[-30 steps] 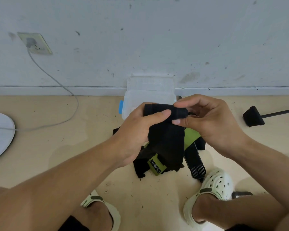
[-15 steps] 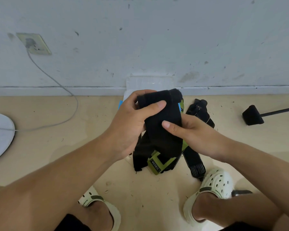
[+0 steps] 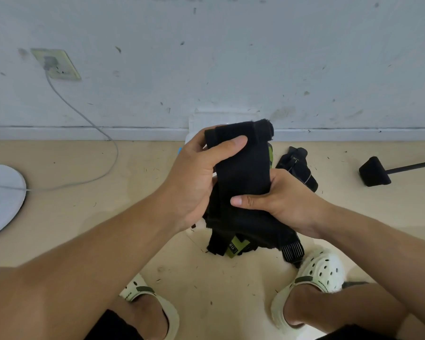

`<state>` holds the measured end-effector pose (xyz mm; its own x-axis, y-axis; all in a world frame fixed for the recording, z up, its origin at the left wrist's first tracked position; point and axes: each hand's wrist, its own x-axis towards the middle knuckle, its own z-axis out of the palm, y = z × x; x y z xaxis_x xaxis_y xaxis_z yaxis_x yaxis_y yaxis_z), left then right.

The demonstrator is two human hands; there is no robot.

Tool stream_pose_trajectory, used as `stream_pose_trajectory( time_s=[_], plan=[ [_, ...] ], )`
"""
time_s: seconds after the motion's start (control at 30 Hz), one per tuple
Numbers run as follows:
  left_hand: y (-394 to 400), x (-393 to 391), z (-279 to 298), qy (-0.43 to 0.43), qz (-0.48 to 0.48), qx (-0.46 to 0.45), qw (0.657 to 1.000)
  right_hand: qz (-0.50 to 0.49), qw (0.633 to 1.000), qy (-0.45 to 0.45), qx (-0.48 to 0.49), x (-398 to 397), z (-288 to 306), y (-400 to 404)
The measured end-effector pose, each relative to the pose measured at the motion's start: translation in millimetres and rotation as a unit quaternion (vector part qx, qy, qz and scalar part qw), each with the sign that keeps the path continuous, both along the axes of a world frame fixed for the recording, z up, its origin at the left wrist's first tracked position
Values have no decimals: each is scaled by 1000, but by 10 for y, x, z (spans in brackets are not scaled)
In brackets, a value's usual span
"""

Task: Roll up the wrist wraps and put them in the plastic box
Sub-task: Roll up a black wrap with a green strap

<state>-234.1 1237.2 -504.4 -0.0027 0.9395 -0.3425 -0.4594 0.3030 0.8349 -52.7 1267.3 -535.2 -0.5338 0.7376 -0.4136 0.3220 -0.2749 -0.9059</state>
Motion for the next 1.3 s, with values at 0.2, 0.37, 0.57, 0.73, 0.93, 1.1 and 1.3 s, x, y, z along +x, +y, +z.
stream_pose_trajectory(
  time_s=[0.2,0.37,0.57,0.73,0.93,1.1,1.3],
  plan=[
    [-6,-11,15,14,8,12,1000,-37,999,-1,-24,-24,-17,0],
    [11,-39,-9,29,28,15,999,-74,989,-120,54,-42,-71,-2],
    [46,-52,16,26,65,12,997,-105,986,-124,30,-56,-40,5],
    [70,-58,7,43,91,9,995,-165,971,-143,98,-71,0,-2],
    [98,-69,-2,59,111,6,992,-99,982,15,-157,-44,125,29],
    [111,-71,0,50,114,4,992,-76,970,59,-223,3,177,63],
    [82,-34,-38,44,77,2,996,-46,992,-114,-28,-27,45,37]
  ],
)
